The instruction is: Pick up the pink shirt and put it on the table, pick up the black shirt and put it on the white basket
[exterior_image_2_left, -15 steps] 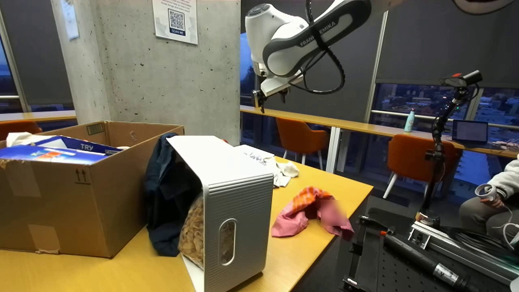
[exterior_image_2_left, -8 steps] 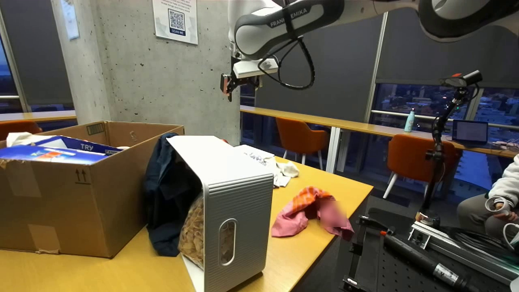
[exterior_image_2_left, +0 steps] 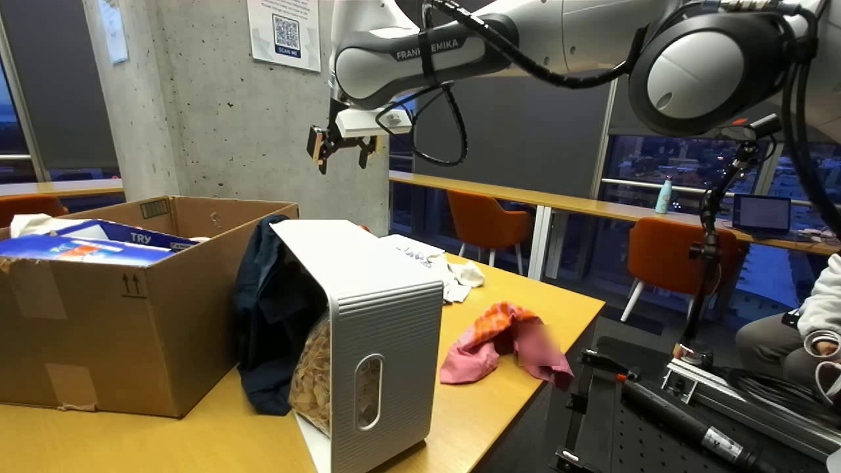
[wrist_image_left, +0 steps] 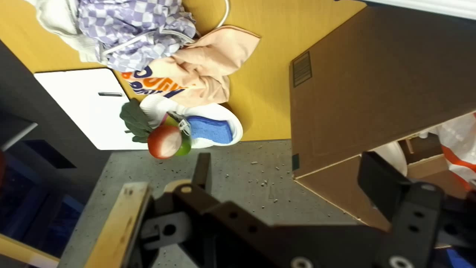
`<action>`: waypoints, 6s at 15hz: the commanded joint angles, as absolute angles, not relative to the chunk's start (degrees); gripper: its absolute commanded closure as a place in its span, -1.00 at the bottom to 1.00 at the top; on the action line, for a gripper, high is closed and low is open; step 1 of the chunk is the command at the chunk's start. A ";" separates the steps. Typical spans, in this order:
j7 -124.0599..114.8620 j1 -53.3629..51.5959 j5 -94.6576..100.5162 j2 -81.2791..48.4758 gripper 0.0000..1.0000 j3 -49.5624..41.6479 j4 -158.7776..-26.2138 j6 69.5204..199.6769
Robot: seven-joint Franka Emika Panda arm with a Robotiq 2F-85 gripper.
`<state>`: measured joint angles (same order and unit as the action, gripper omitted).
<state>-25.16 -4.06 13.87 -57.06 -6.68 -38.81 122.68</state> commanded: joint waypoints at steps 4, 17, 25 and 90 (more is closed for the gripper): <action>-22.19 -4.63 13.67 -60.72 -1.00 -4.10 -33.28 121.83; -27.42 -6.57 10.45 -63.24 -1.00 -0.23 -29.07 135.55; -26.07 -7.88 5.75 -63.24 -1.00 7.99 -30.53 134.79; -20.84 -6.39 8.93 -59.00 0.98 -3.69 -23.50 121.10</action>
<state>-22.49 -7.00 9.69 -63.20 -0.75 -23.50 123.04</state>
